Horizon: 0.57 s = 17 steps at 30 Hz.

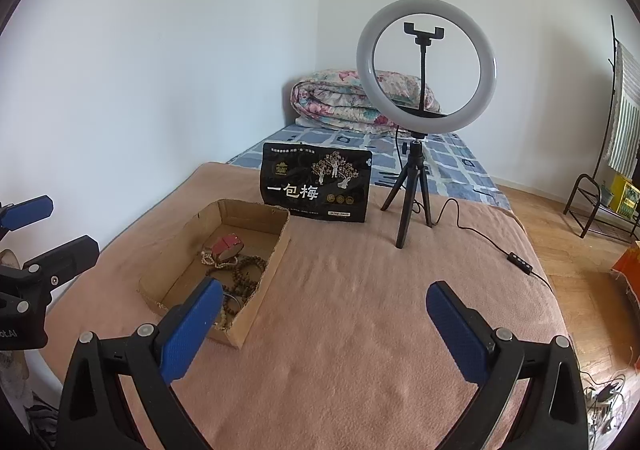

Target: Organize jewelry

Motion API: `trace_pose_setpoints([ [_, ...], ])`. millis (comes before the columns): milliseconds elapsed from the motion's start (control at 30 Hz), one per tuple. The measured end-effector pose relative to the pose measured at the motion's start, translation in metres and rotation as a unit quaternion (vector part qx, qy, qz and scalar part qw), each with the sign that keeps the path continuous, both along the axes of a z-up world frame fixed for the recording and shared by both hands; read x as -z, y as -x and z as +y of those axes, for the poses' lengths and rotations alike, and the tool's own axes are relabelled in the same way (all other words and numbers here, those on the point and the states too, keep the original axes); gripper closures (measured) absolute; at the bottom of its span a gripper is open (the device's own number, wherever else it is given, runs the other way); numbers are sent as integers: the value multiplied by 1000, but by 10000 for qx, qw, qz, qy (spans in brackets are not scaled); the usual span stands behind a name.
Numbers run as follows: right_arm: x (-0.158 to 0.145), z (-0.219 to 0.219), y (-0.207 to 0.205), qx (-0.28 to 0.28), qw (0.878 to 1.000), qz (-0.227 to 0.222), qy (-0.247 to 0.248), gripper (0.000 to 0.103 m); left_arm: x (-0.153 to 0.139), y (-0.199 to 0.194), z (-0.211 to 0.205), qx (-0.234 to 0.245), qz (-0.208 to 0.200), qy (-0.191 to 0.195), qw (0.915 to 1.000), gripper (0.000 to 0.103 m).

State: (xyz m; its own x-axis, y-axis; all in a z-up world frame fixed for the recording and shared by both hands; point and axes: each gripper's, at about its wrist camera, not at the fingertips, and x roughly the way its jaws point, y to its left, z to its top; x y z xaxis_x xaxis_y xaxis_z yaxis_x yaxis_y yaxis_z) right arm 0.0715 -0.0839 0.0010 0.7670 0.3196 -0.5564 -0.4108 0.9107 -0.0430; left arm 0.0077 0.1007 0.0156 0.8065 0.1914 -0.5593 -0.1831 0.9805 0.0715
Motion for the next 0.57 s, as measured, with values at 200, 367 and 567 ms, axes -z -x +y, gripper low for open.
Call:
trace_pose_setpoints([
  [200,0,-1,0,12,10000,3,3,0,-1,1,-2,-33,18,-68,10000,0],
  [367,1,-1,1,16,10000,26,3,0,-1,1,-1,-45,48,-9,10000,0],
  [567,2,-2,-1,15,10000,52,1,0,-3,1,-2,-29,-41,-118,9999,0],
])
